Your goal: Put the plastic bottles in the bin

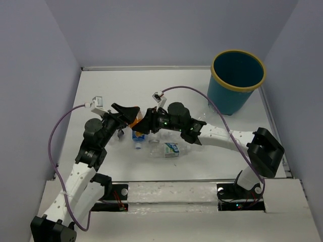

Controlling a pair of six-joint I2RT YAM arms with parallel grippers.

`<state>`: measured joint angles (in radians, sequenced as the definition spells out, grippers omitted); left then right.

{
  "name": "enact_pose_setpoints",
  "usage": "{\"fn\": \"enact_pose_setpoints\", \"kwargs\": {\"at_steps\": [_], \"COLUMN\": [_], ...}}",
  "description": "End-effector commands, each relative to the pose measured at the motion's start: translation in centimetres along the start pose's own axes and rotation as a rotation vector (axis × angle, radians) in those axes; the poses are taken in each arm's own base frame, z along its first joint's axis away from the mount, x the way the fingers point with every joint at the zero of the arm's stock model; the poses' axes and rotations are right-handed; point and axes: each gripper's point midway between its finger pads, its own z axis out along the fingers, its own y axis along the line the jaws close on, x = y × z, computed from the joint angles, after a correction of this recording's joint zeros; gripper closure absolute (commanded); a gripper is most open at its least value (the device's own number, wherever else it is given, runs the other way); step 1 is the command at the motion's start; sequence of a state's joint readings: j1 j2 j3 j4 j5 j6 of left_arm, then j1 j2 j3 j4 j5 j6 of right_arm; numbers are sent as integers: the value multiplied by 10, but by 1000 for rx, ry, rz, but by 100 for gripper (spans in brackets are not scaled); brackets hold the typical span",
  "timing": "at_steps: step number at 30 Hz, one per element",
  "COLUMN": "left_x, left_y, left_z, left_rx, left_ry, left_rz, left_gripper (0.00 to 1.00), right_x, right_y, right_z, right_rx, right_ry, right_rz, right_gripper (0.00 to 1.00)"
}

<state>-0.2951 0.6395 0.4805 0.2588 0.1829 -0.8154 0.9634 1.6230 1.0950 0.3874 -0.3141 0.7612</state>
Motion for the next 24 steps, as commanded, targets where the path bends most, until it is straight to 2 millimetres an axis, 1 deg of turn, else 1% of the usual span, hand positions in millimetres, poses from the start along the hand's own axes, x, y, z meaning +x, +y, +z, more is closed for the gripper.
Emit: {"fn": "enact_pose_setpoints", "kwargs": {"at_steps": [1,2,3,4,5,6,7,8,10,11,12,13,14,15,16,17,18,19,21,22,23,24], "left_x": [-35,-41,-49,-59,-72,-75,-83,-89,-92,-90,-84,-78,-70,-63,-50,-42,-36,-26,-15,-11,-5,-2], "left_y": [-26,-27,-33,-32,-44,-42,-46,-53,-59,-57,-56,-51,-43,-37,-27,-22,-16,-4,3,6,11,11], "left_z": [-4,-5,-9,-12,-17,-22,-28,-32,-37,-38,-38,-35,-34,-32,-30,-29,-29,-28,-29,-29,-29,-30], "left_rx": [-5,-21,-37,-66,-58,-86,-87,-78,-63,-70,-63,-72,-87,-95,-98,-100,-106,-121,-120,-117,-118,-110], "left_ry": [-49,-60,-67,-96,-130,-132,-157,-168,-180,-161,-133,-104,-63,-37,12,38,59,92,127,136,155,163], "left_rz": [162,183,204,242,257,270,291,304,332,354,367,377,394,401,406,411,423,424,432,430,428,428], "left_gripper": [1,1,1,1,1,1,1,1,1,1,1,1,1,1,1,1,1,1,1,1,1,1], "right_x": [-33,-43,-43,-50,-61,-67,-77,-94,-119,-140,-159,-178,-185,-197,-218,-229,-238,-253,-264,-270,-273,-275], "right_y": [24,26,28,23,21,18,12,6,-4,-14,-10,-15,-35,-37,-38,-45,-53,-70,-90,-113,-121,-130], "right_z": [-18,-26,-29,-34,-44,-50,-57,-73,-96,-123,-139,-157,-179,-194,-223,-240,-256,-286,-311,-331,-341,-350], "right_rx": [-23,-20,-17,-2,22,41,77,124,199,267,296,361,477,528,639,710,779,903,1003,1099,1147,1188], "right_ry": [-112,-133,-132,-145,-166,-180,-210,-244,-301,-348,-388,-437,-432,-460,-532,-569,-597,-641,-669,-681,-683,-684], "right_rz": [-80,-88,-94,-110,-118,-126,-155,-166,-201,-204,-222,-251,-238,-253,-285,-294,-297,-290,-268,-245,-234,-225], "right_gripper": [98,98,100,100,100,100,100,100,100,100,100,100,100,100,100,100,100,100,100,100,100,100]}}
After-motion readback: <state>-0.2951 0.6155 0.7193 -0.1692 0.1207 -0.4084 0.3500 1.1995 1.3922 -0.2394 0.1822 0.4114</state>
